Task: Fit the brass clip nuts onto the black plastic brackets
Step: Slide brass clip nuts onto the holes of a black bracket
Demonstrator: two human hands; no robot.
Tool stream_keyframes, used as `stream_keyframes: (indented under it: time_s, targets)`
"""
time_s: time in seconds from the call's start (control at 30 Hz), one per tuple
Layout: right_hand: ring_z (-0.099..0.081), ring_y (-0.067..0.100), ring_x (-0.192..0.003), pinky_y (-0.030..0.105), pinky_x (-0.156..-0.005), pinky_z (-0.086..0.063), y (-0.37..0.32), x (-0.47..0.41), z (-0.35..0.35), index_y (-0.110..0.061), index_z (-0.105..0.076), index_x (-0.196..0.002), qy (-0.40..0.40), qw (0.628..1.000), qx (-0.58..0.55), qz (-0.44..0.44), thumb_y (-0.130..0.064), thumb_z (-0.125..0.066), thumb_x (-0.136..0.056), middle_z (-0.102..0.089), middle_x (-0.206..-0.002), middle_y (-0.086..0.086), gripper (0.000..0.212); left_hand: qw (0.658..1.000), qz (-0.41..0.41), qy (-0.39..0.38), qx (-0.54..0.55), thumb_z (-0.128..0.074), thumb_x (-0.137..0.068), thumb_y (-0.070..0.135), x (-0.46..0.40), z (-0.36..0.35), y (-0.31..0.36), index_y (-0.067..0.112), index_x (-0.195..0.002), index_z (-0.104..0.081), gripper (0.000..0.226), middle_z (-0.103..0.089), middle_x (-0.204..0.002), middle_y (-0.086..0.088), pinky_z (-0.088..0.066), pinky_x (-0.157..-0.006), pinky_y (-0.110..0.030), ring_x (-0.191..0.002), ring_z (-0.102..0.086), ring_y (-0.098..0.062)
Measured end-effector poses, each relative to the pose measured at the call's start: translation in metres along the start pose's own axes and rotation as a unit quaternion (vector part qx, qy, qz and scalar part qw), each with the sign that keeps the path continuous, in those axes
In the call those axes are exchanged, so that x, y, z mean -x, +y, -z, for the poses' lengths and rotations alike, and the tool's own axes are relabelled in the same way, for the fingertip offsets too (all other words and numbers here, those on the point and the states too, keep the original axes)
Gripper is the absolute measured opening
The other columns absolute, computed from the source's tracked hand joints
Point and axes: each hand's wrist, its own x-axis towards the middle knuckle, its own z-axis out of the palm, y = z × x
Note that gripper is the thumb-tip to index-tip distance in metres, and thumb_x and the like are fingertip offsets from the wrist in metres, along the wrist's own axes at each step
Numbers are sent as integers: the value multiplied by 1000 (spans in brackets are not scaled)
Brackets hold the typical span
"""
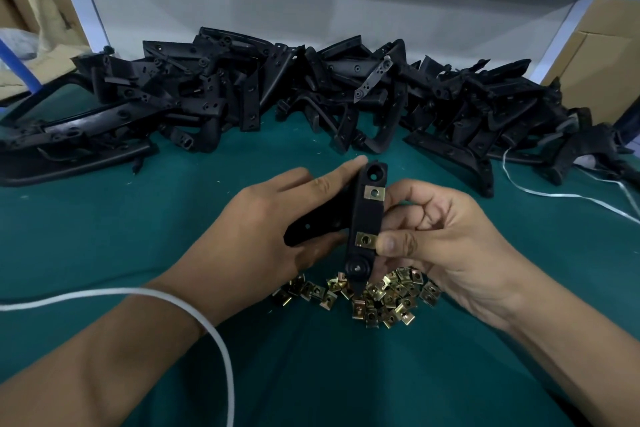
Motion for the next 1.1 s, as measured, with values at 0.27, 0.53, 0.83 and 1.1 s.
stream_keyframes:
  time_s: [0.27,0.53,0.83,1.1]
  targets:
    - [-72,30,-64,37,-62,-61,8,-4,-2,-4,-72,-98,-19,999,24,33,-2,-84,-69,-75,-84,20,31,999,-21,-25,-20,-80,-89,30,1,0,0,31,-158,-40,79,-47,-92,13,-38,-70,-8,-76,-51,-7]
    - [-72,19,-65,26,-65,-59,7,-3,11,-17,-77,-83,38,990,131,35,-9,-86,-75,-74,-74,7,14,997,18,0,-78,-79,-87,28,1,-6,-4,43,-156,-38,82,-49,-95,15,-50,-68,-19,-79,-55,-8]
    - [-74,26,-78,29,-72,-60,6,-3,-3,-4,-75,-98,47,989,124,67,-20,-65,-99,-76,-88,13,19,997,54,30,-46,-71,-85,38,4,-4,-5,49,-155,-35,80,-56,-99,17,-55,-71,-24,-83,-61,-7]
    - [-64,19,-66,30,-66,-52,-3,21,-15,-9,-74,-88,124,976,151,97,-30,-73,-96,-68,-71,14,23,995,24,49,-83,-42,-101,62,5,10,-3,53,-156,-28,57,-55,-106,17,-53,-62,-32,-70,-59,-12]
